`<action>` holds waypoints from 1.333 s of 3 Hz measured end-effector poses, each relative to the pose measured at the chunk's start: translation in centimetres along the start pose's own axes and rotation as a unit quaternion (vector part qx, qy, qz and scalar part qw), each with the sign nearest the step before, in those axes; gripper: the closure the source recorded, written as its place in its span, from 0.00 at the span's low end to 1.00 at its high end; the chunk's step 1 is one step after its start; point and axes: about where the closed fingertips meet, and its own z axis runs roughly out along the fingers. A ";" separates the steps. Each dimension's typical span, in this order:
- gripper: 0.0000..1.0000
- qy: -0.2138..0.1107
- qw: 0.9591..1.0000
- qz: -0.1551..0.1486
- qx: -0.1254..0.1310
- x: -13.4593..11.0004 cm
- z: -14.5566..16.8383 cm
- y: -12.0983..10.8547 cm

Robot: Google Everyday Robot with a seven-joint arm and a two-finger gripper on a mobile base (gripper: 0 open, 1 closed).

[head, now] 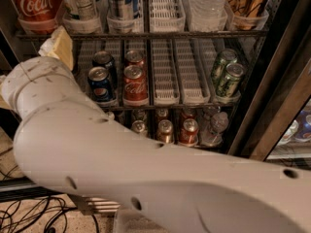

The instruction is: Pick coke can from top shelf of fridge

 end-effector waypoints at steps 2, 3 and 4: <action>0.00 -0.008 0.996 0.011 0.088 2.1 0.4 -4.7; 0.00 -0.008 0.996 0.011 0.088 2.1 0.4 -4.7; 0.00 -0.018 0.994 0.011 0.112 1.7 0.6 -4.7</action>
Offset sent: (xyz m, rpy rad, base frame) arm 0.0525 -0.0537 -0.0134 0.0567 -0.0431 -0.2479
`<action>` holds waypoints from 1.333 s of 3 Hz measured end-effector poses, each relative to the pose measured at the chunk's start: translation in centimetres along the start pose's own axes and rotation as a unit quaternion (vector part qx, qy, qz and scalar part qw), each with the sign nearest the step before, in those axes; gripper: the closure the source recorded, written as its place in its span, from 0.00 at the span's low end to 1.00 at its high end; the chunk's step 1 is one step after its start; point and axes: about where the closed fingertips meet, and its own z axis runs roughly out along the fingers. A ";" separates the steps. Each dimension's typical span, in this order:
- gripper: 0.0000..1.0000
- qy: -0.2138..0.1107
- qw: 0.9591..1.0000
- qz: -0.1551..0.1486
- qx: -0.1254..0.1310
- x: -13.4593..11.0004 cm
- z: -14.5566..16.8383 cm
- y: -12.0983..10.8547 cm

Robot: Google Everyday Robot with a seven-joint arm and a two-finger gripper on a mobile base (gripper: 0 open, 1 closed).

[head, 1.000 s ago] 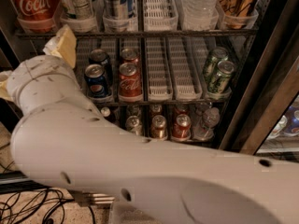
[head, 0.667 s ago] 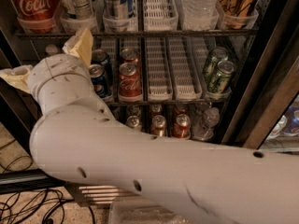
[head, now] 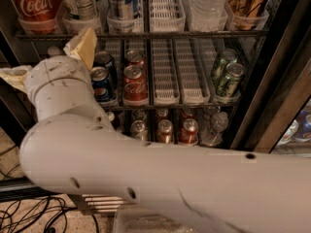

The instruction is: Pick coke can from top shelf of fridge

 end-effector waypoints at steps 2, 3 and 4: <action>0.06 -0.037 0.997 -0.008 0.062 -1.5 1.9 1.5; 0.11 -0.057 0.994 -0.011 0.092 -2.5 2.8 1.0; 0.14 -0.067 0.992 -0.011 0.106 -3.0 3.3 0.5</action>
Offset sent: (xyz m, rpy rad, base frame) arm 0.0173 0.0326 0.0127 0.0651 -0.1333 -0.1616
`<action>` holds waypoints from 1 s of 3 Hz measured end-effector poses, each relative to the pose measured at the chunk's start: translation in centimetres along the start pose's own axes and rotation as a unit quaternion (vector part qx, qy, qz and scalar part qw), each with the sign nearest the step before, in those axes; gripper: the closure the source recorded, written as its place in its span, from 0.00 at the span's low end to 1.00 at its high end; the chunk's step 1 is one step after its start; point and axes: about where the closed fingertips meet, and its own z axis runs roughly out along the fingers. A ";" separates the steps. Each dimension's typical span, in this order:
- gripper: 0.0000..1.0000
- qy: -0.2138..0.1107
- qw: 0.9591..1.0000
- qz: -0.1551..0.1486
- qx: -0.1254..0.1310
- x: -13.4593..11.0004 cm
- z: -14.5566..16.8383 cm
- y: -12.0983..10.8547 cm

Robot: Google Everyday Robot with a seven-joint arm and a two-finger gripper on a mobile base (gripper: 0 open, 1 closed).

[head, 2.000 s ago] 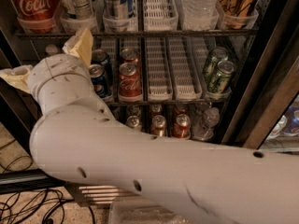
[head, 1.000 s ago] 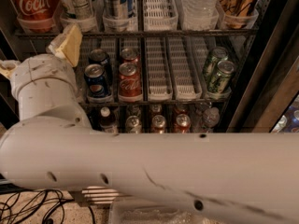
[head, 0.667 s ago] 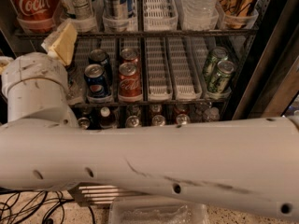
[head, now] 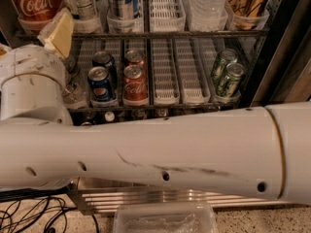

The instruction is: Pick coke can from top shelf of fridge

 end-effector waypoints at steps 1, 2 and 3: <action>0.22 -0.007 1.000 0.005 0.006 -0.3 0.8 -0.5; 0.20 -0.009 1.000 0.016 0.003 -0.7 1.7 -1.1; 0.20 -0.006 0.999 0.032 -0.011 -1.1 2.7 -1.1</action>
Offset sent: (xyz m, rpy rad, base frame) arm 0.0288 -0.0029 0.0180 0.0552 0.0082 0.0421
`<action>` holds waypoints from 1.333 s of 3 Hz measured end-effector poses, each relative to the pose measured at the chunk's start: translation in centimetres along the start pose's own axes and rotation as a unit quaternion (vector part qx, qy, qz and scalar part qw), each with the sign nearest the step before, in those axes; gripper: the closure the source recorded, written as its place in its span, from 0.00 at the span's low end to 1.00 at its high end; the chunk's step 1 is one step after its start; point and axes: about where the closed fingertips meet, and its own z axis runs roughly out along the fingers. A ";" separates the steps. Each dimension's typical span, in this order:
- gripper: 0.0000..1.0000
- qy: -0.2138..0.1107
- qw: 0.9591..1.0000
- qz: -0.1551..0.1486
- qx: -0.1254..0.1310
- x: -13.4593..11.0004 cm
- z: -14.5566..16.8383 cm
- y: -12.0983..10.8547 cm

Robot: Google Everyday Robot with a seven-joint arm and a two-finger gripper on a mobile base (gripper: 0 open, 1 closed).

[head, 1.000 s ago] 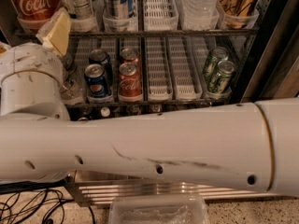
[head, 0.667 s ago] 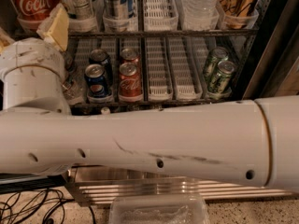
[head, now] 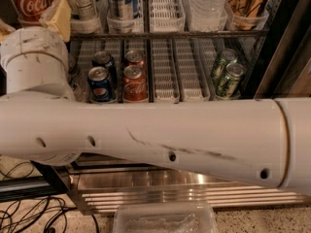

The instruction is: Pick coke can from top shelf of fridge

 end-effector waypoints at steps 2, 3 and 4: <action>0.32 0.025 0.999 0.014 -0.035 0.5 2.3 2.1; 0.33 0.025 0.999 0.009 -0.032 0.4 2.7 2.1; 0.32 0.027 0.999 0.003 -0.027 0.4 3.0 1.9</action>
Offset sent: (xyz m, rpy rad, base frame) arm 0.0161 0.0274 -0.0097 0.0055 0.0871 0.1001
